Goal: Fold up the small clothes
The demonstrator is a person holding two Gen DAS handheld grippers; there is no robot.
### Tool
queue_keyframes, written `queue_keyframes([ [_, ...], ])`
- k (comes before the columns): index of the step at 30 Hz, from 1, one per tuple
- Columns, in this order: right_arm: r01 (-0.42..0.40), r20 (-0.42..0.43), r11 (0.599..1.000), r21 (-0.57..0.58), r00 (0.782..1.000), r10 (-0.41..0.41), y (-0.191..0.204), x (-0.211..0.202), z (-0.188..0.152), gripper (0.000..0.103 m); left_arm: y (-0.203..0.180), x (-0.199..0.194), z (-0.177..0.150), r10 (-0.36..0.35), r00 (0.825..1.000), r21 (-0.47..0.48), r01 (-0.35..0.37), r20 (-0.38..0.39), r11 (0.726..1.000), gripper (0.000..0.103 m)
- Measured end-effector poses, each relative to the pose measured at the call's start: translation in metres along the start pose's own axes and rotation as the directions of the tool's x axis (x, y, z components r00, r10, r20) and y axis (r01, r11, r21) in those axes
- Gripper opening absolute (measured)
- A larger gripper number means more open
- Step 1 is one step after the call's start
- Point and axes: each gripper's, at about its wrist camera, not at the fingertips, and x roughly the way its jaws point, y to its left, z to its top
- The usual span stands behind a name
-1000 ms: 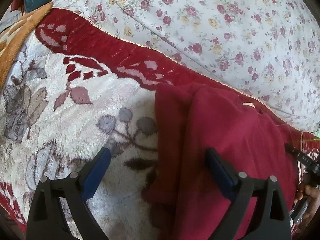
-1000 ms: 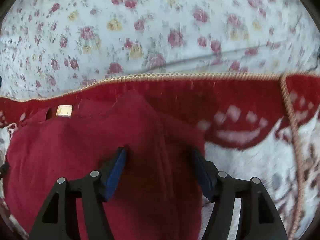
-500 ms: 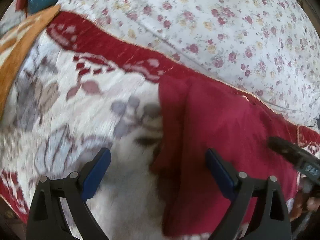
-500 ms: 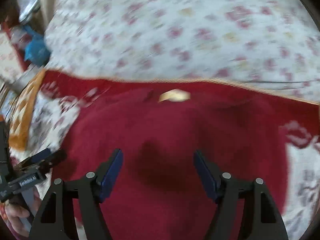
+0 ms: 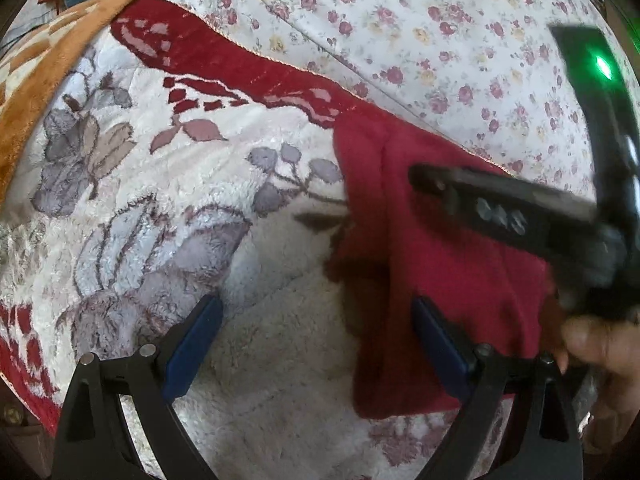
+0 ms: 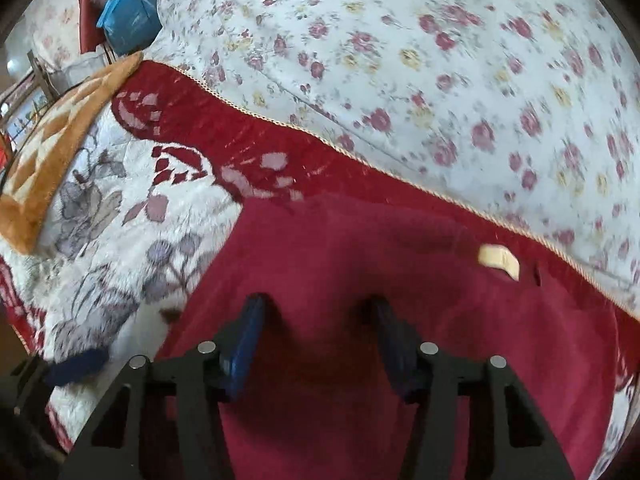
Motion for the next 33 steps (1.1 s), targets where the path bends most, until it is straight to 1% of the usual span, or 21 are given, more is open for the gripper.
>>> queue_keyframes([
  [2,0.006,0.002,1.0,0.01,1.0,-0.006,0.0,0.01,0.01,0.059,-0.001,0.005,0.003,-0.006,1.0,-0.001,0.006,-0.01,1.0,0.095],
  [7,0.005,-0.052,0.999,0.037,0.999,-0.003,0.001,0.05,0.031,0.06,-0.002,0.011,0.006,-0.01,1.0,-0.004,0.009,-0.014,1.0,0.098],
  [11,0.009,-0.072,1.0,0.025,0.997,-0.008,0.002,0.059,0.036,0.064,-0.002,0.012,0.009,-0.018,1.0,-0.012,0.018,-0.02,1.0,0.099],
  [12,0.008,-0.074,1.0,0.028,0.997,-0.006,0.001,0.059,0.037,0.065,-0.002,0.013,0.009,-0.018,1.0,-0.012,0.018,-0.02,1.0,0.099],
  [15,-0.007,-0.074,0.999,0.054,0.997,0.011,-0.006,0.054,0.037,0.073,-0.003,0.012,0.01,-0.019,1.0,-0.01,0.019,-0.023,1.0,0.099],
  [19,-0.045,-0.044,0.994,0.099,0.998,0.049,-0.016,0.03,0.033,0.078,-0.002,0.011,0.01,-0.027,0.999,-0.02,0.026,-0.025,0.999,0.099],
  [22,-0.042,-0.033,0.995,0.086,0.998,0.044,-0.018,0.012,0.026,0.082,-0.003,0.01,0.009,-0.022,0.999,-0.023,0.022,-0.023,0.999,0.099],
  [24,-0.036,-0.041,0.997,0.062,0.998,0.039,-0.016,0.007,0.019,0.082,-0.004,0.01,0.009,-0.02,1.0,-0.023,0.019,-0.022,1.0,0.099],
  [28,-0.021,-0.045,0.998,0.051,0.999,0.023,-0.017,0.003,0.005,0.083,-0.002,0.008,0.009,-0.044,0.998,-0.034,0.043,-0.033,0.998,0.099],
  [32,-0.058,-0.063,0.993,0.101,0.996,0.065,-0.02,0.004,0.011,0.083,0.009,0.006,0.007,-0.099,0.994,-0.074,0.095,-0.051,0.993,0.099],
  [33,-0.076,-0.063,0.992,0.106,0.995,0.083,-0.018,0.003,0.016,0.086,0.009,0.005,0.006,-0.108,0.993,-0.078,0.104,-0.054,0.992,0.099],
])
